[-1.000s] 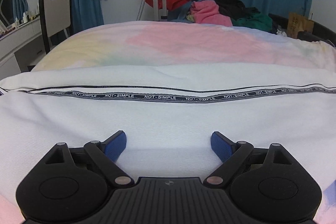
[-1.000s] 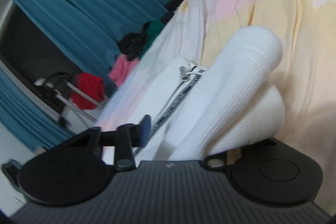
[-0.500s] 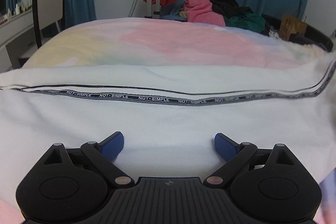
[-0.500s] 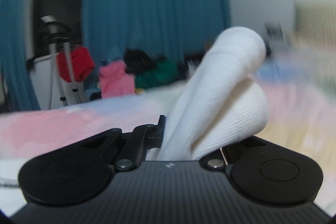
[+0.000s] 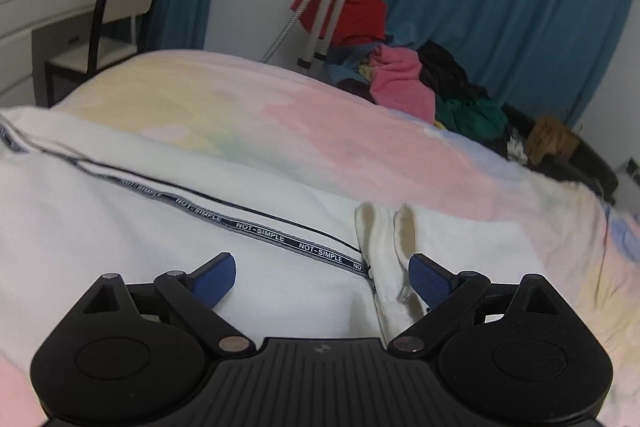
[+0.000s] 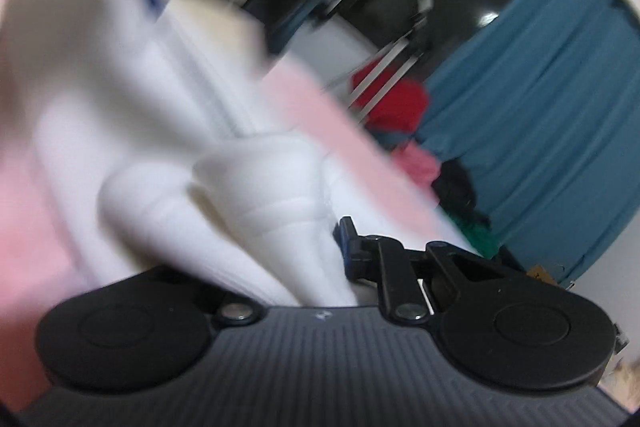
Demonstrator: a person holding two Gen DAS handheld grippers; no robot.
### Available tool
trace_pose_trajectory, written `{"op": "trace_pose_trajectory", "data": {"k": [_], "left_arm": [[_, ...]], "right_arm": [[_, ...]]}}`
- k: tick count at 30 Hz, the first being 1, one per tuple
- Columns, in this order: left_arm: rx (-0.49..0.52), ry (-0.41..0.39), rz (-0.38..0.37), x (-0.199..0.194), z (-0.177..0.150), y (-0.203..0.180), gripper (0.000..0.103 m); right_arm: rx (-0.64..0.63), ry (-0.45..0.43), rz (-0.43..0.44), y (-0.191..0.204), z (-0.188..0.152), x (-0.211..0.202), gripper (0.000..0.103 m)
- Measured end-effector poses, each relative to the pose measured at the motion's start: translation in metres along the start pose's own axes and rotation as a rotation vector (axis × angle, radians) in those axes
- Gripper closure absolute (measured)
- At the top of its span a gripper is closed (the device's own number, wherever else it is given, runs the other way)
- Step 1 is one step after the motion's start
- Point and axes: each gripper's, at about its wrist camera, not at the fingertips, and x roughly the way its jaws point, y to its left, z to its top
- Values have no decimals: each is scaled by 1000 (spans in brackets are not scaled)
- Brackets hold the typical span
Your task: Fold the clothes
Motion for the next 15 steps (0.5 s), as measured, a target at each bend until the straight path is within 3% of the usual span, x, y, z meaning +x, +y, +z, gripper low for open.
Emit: {"op": "trace_pose_trajectory", "data": {"k": [4,8,11,15], "left_arm": [[-73,-1,-37,-5,9,14,8],[-108,-21,-65,-12,18,24,8],[-103,-29,-67,-14,19,28,8],[-83,-33,-54,-15,18,30,8]], "right_arm": [[59,20,-6,-9,9,-2,88],[93,-18,-27,-10,35,-14,88],[103,-59,26,3,48,-22,88],[68,-34,87,28,51,-13,86]]}}
